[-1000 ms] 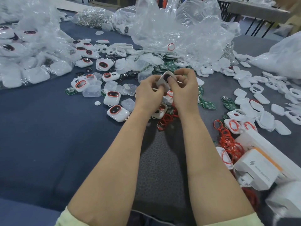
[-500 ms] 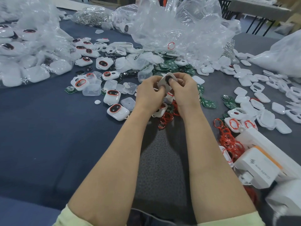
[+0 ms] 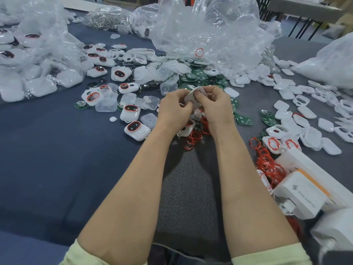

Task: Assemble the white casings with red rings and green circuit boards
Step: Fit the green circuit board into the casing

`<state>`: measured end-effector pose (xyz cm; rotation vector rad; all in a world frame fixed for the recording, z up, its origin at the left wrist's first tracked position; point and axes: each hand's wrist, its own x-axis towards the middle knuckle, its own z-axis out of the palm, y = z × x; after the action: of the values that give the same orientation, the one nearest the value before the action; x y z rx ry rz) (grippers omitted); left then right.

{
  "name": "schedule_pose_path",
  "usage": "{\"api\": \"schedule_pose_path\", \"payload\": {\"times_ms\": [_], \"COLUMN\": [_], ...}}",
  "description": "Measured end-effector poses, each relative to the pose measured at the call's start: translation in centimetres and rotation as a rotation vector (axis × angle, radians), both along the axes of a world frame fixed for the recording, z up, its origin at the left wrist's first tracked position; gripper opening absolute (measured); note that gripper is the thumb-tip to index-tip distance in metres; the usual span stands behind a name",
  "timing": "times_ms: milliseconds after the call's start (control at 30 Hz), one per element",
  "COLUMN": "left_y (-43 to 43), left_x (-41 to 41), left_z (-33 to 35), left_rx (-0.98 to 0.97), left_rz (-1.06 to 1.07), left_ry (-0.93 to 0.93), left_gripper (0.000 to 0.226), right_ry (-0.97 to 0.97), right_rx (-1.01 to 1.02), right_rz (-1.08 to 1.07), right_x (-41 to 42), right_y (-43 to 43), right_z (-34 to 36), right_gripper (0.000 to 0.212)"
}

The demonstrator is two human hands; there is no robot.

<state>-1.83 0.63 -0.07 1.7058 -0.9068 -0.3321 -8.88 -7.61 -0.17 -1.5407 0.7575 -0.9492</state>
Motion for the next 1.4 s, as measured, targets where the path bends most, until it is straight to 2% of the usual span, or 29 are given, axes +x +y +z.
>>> {"api": "schedule_pose_path", "payload": {"times_ms": [167, 267, 367, 567, 833, 933, 1267, 1400], "left_y": [-0.3, -0.3, -0.3, 0.0, -0.2, -0.1, 0.2, 0.3], "left_x": [0.3, 0.3, 0.3, 0.0, 0.2, 0.2, 0.0, 0.1], "left_z": [-0.3, -0.4, -0.4, -0.1, -0.1, 0.1, 0.8, 0.9], "left_rx": [-0.04, -0.053, -0.049, -0.052, -0.072, -0.146, -0.234, -0.238], "left_rz": [0.024, 0.015, -0.012, -0.059, -0.048, -0.02, -0.027, 0.021], "left_ry": [0.125, 0.149, 0.206, 0.302, 0.321, 0.436, 0.588, 0.539], "left_gripper": [0.019, 0.018, 0.022, 0.021, 0.009, 0.008, 0.025, 0.02], "right_ry": [-0.034, 0.048, 0.1, 0.088, 0.047, -0.007, 0.013, 0.049], "right_rx": [0.071, -0.087, -0.198, -0.13, -0.116, -0.069, -0.096, -0.142], "right_rz": [0.017, -0.045, -0.092, -0.078, -0.057, -0.032, -0.039, -0.037], "right_x": [0.1, 0.0, -0.2, -0.3, -0.1, 0.0, -0.1, -0.2], "right_y": [0.3, 0.2, 0.3, 0.3, 0.5, 0.7, 0.8, 1.0], "right_z": [0.2, 0.2, 0.3, 0.4, 0.6, 0.7, 0.8, 0.8], "right_gripper": [0.015, 0.006, 0.006, 0.014, 0.015, 0.01, 0.012, 0.013]}}
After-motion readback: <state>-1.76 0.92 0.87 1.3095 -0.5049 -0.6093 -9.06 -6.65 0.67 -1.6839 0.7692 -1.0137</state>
